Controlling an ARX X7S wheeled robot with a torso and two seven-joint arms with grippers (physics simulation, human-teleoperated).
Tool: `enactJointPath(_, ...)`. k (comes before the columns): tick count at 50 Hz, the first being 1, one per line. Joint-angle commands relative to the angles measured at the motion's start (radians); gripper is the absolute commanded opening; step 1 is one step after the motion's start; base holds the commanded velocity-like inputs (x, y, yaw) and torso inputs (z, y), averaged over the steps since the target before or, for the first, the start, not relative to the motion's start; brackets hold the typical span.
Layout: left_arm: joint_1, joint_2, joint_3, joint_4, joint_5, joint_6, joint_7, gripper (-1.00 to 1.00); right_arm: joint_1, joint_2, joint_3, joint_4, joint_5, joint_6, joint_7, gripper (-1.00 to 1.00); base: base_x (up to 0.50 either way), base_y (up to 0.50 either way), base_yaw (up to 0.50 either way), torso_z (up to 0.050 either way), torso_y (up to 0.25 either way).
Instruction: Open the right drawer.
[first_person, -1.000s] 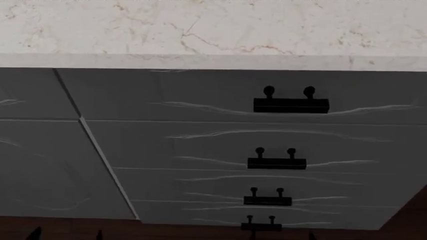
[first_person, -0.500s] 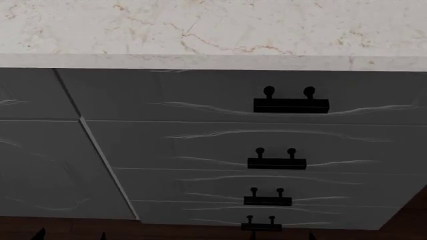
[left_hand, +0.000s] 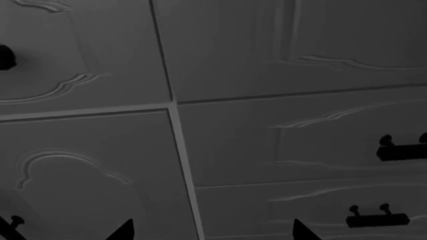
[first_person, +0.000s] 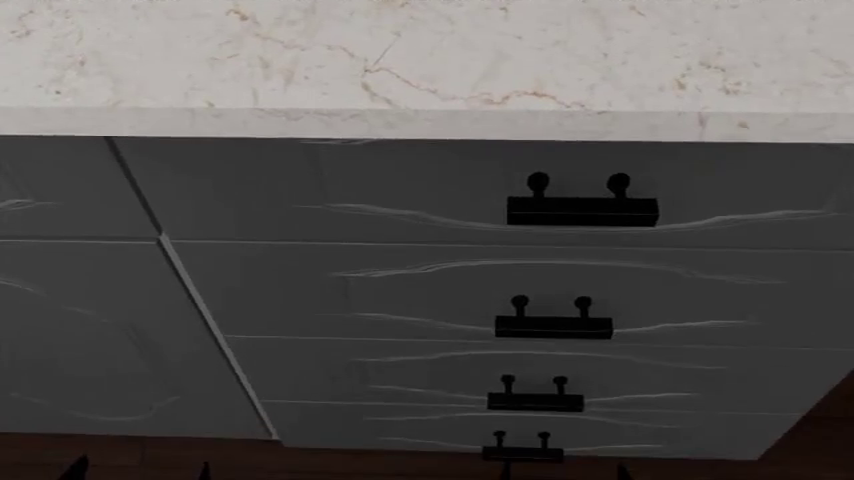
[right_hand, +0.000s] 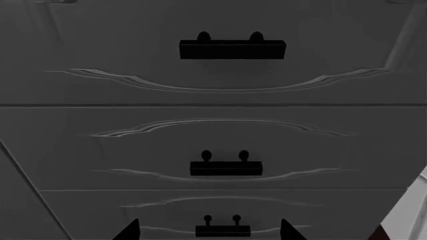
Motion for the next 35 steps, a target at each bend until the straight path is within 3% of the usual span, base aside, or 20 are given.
enactJointPath(1, -0.002, 0.016, -0.021, 0.017, -0.001, 0.002, 0.020, 1.00, -0.002, -0.012, 0.012, -0.004, -0.013, 0.001, -0.022, 1.00, 0.00, 0.00, 0.00, 0.000, 0.000)
enactJointPath(7, -0.007, 0.015, -0.019, 0.016, -0.004, 0.000, 0.017, 1.00, 0.002, -0.020, 0.008, 0.059, -0.019, -0.054, -0.032, 1.00, 0.00, 0.00, 0.00, 0.000, 0.000)
enactJointPath(11, -0.007, 0.014, -0.018, 0.015, -0.006, 0.006, 0.017, 1.00, 0.002, -0.009, 0.009, -0.001, -0.008, 0.002, -0.019, 1.00, 0.00, 0.00, 0.00, 0.000, 0.000)
enactJointPath(35, 0.000, 0.006, -0.013, 0.032, -0.015, 0.015, 0.002, 1.00, 0.006, -0.003, 0.000, 0.014, -0.005, -0.015, -0.011, 1.00, 0.20, 0.00, 0.00, 0.000, 0.000)
